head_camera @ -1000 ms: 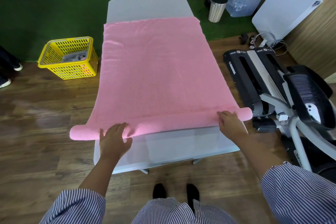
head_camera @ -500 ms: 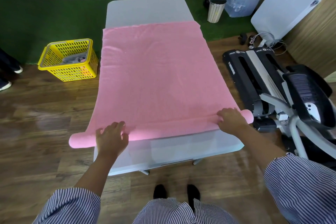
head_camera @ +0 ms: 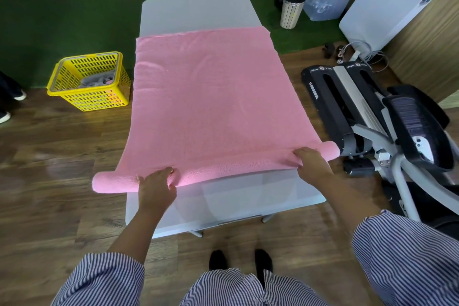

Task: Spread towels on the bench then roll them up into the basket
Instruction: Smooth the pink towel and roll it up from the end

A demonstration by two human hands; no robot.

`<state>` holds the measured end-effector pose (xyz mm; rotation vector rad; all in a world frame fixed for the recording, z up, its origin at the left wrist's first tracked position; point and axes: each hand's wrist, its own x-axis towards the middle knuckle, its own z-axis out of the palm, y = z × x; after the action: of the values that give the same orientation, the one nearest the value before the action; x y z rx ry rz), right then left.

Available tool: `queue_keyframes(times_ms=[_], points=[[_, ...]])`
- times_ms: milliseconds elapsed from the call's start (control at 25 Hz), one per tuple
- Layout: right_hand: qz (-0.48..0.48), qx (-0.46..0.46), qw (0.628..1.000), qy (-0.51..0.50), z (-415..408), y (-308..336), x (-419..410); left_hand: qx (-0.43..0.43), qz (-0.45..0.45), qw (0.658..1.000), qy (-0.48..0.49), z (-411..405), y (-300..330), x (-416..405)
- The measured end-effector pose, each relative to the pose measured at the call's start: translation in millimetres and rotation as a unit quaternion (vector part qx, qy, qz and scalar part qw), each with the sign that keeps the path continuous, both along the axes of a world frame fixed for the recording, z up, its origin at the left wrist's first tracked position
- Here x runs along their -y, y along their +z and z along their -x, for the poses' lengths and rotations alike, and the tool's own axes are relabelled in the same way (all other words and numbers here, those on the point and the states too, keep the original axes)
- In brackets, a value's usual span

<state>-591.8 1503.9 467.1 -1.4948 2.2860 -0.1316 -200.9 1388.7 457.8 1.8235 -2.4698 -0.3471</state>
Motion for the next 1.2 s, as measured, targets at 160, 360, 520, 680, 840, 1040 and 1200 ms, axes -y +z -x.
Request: queue_keyframes(times_ms=[160,360,520,680,840,1040,1200], points=[[-0.010,-0.062,0.998,0.026,-1.8,1.2,-2.9,0.018,0.016,1.000,-0.008,-9.8,3.2,-5.4],[-0.068,-0.081,0.994,0.032,2.4,17.3,6.2,0.017,-0.002,1.000,-0.006,-13.5,16.5,-3.3],[0.021,-0.111,0.993,0.019,6.8,5.5,11.9,-0.017,0.054,0.998,0.007,-8.8,7.7,-1.7],[-0.038,-0.036,0.998,0.017,1.0,-3.1,-1.3,0.014,-0.002,1.000,0.002,-1.5,1.6,-3.1],[-0.045,-0.076,0.996,0.024,-2.7,-1.2,-1.9,0.049,0.020,0.999,0.005,0.0,4.9,-1.7],[-0.096,-0.078,0.992,0.035,0.3,5.9,1.6,0.101,0.014,0.995,-0.022,-6.2,18.2,1.4],[-0.021,-0.136,0.990,0.043,-0.9,3.1,1.9,0.019,0.102,0.993,-0.047,-8.9,6.7,-0.8]])
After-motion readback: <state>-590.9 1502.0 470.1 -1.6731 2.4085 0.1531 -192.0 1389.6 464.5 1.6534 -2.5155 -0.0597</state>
